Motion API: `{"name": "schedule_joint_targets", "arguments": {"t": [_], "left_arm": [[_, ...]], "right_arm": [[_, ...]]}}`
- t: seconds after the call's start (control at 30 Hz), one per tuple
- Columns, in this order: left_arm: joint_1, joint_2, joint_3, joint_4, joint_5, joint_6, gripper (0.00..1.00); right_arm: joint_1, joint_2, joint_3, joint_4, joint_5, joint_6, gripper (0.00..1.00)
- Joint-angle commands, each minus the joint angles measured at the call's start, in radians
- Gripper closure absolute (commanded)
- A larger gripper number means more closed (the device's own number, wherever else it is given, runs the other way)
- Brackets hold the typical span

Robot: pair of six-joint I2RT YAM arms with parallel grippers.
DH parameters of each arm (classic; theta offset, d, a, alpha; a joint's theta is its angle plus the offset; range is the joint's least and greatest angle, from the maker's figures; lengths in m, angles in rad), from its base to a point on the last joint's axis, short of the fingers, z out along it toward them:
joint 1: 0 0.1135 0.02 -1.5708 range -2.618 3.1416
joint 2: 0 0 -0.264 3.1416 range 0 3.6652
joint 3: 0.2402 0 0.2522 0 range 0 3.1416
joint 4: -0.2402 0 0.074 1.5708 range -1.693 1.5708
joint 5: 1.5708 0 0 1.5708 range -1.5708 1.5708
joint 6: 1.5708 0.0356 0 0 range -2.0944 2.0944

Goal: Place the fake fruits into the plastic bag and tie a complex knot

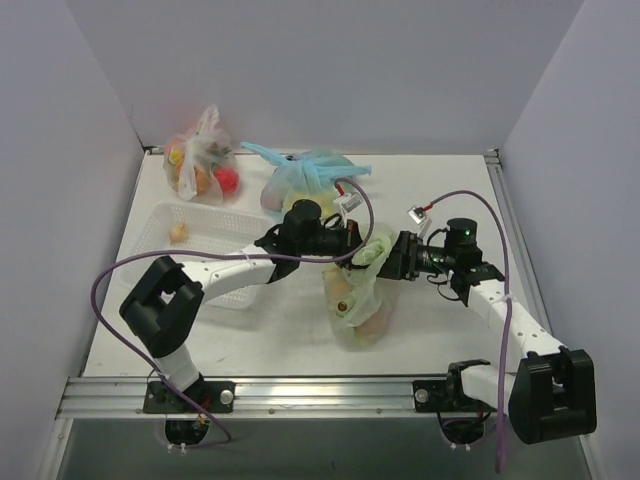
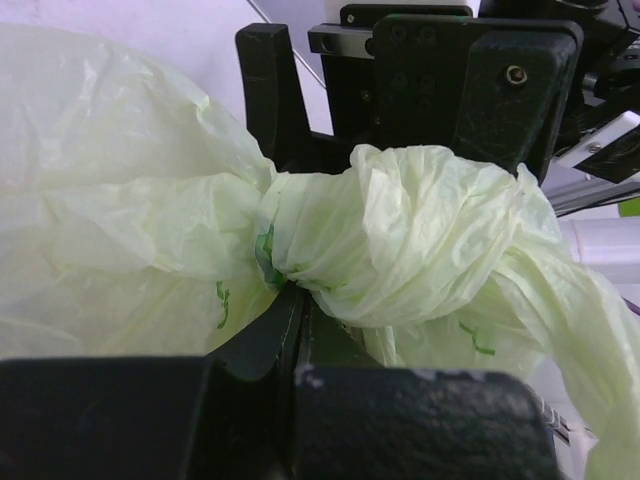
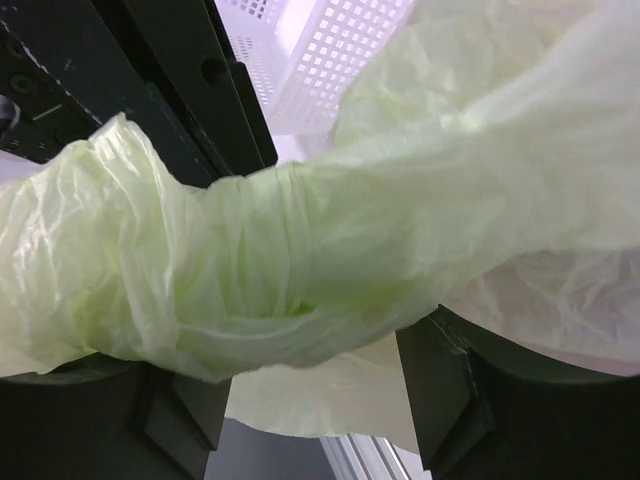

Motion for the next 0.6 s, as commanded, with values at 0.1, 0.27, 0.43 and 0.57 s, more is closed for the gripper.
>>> {"name": "schedule_joint_targets", "arguments": {"t": [0.1,0.27,0.43,0.57], "left_arm": [[0.002,0.013,-0.042,0.304,0.111,-0.159,1.0],[0.005,0.006,-0.031,0.425,0.12,-0.22,1.0],[0.011,0.013,-0.03,0.478,0.126,-0.238,1.0],[0.02,0.02,-0.062,0.496,0.134,-0.243,1.0]], "right_arm": [[0.076,0.03,0.028,0.132,-0.018,0.072,0.35],[0.107,0.055,0.036,0.157,-0.011,0.097,0.3],[0.092,0.037,0.084,0.019,-0.031,-0.01,0.24],[0.017,-0.016,0.184,-0.223,-0.051,-0.183,0.21]]}}
